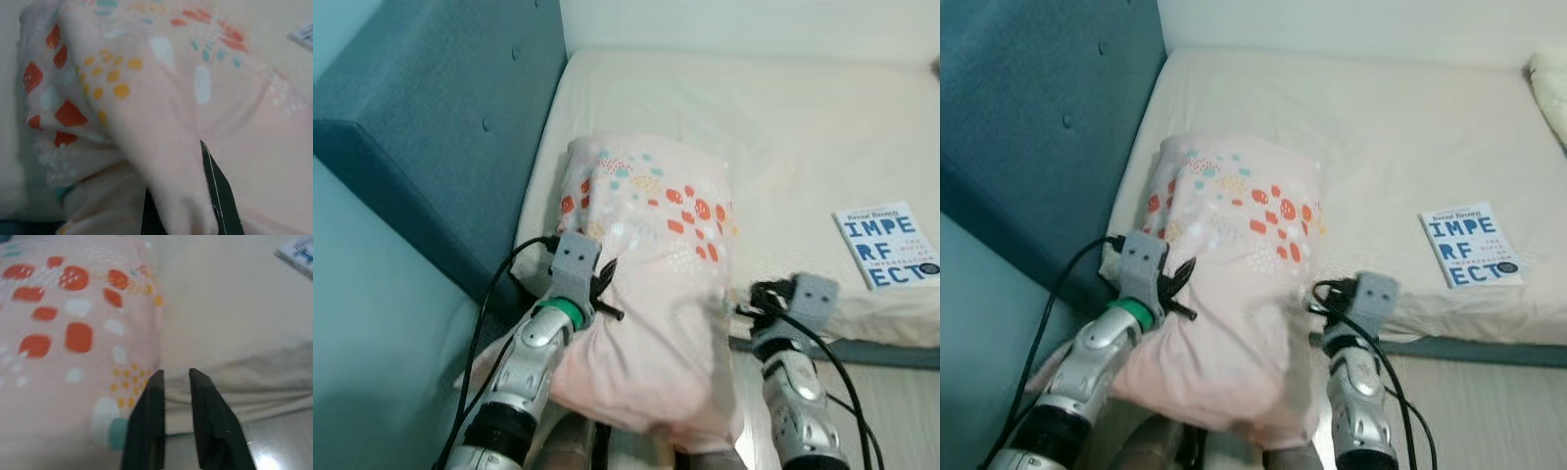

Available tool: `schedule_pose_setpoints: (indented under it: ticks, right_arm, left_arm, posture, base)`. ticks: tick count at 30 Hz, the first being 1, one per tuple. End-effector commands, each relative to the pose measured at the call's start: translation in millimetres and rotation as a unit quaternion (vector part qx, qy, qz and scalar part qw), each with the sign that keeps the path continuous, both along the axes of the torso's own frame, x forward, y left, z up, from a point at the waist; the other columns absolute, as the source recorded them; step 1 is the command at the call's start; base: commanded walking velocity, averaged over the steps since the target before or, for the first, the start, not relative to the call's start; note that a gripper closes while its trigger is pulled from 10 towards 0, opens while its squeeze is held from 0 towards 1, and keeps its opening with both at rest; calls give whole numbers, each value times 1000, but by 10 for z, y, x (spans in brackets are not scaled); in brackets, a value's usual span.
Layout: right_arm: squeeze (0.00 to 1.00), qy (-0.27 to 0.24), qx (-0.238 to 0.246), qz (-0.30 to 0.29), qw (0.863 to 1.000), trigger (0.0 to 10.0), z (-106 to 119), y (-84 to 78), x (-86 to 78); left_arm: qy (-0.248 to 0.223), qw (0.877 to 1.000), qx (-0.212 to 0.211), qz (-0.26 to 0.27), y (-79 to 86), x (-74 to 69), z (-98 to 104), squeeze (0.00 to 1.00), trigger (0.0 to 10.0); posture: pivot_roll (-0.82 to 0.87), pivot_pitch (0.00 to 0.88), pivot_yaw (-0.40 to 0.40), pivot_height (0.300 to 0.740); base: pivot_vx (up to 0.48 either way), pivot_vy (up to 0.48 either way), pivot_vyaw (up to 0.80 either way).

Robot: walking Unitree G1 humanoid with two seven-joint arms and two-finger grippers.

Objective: Clean up the room

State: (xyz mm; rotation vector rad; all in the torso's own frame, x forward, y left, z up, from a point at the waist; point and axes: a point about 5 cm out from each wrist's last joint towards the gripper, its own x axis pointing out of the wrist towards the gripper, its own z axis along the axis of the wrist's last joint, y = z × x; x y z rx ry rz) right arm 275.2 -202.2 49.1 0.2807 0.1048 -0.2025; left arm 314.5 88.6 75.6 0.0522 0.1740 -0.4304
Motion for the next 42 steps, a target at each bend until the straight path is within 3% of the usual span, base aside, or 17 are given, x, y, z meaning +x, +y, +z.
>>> schedule_pose_setpoints:
  ticks: [1,3,5,8,16,21,24,26,32,34,35,36,37,38,42]
  right_arm:
    - [1000,7,17,10,1000,10000,-94,-2,-56]
    - [1000,7,17,10,1000,10000,-94,-2,-56]
    - [1000,2,30,20,999,10000,-125,-23,-77]
    - [1000,1,56,14,998,10000,-198,-99,-114]
    - [1000,29,74,19,997,10000,-337,-167,-130]
    - [1000,36,59,36,997,10000,-366,-209,-124]
    - [1000,35,53,28,998,10000,-382,-262,-142]
    - [1000,31,63,25,997,10000,-400,-289,-152]
    - [1000,23,99,77,992,10000,-416,-159,-123]
    - [1000,35,87,90,992,10000,-425,-116,-110]
    - [1000,44,56,99,993,10000,-416,-80,-90]
    - [31,42,17,102,994,10000,-380,-55,-60]
    - [31,42,17,102,994,10000,-380,-55,-60]
    - [0,11,-16,94,995,10000,-263,-33,-3]
    - [0,-19,-15,77,997,10000,-175,-40,31]
  left_arm:
    - [33,999,31,19,26,-29,-208,0,10000]
    - [33,999,31,19,26,-29,-208,0,10000]
    - [65,995,74,30,12,-41,-399,0,10000]
    - [85,990,112,27,-32,-60,-508,0,10000]
    - [84,985,149,21,-64,-22,-518,0,10000]
    - [73,975,206,29,-60,35,-518,0,10000]
    - [72,976,203,35,-81,55,-498,0,10000]
    - [68,981,179,37,-123,88,-447,0,10000]
    - [67,989,128,25,-174,121,-379,0,10000]
    - [70,992,104,23,-176,127,-365,0,10000]
    - [72,994,77,24,-165,135,-350,0,10000]
    - [70,996,44,31,-140,147,-324,0,10000]
    - [70,996,44,31,-140,147,-324,0,10000]
    - [54,998,-2,44,-76,157,-281,0,10000]
    - [49,998,-5,47,-25,127,-306,0,10000]
  posture:
    - [-3,150,76,740]
    - [-3,150,76,740]
    - [-21,154,75,740]
    - [-28,156,78,740]
    - [-41,185,93,740]
    - [-49,204,94,740]
    - [-46,209,99,740]
    - [-38,208,105,740]
    - [-25,200,106,740]
    - [-23,196,107,740]
    - [-21,186,111,740]
    - [-20,178,113,740]
    - [-20,178,113,740]
    - [-15,173,109,740]
    - [-10,172,104,740]
  base:
    - [0,0,0]
    - [0,0,0]
    - [0,0,0]
    - [0,0,0]
    - [0,0,0]
    - [0,0,0]
    - [0,0,0]
    - [0,0,0]
    - [0,0,0]
    - [0,0,0]
    - [0,0,0]
    - [0,0,0]
    - [0,0,0]
    - [0,0,0]
    - [0,0,0]
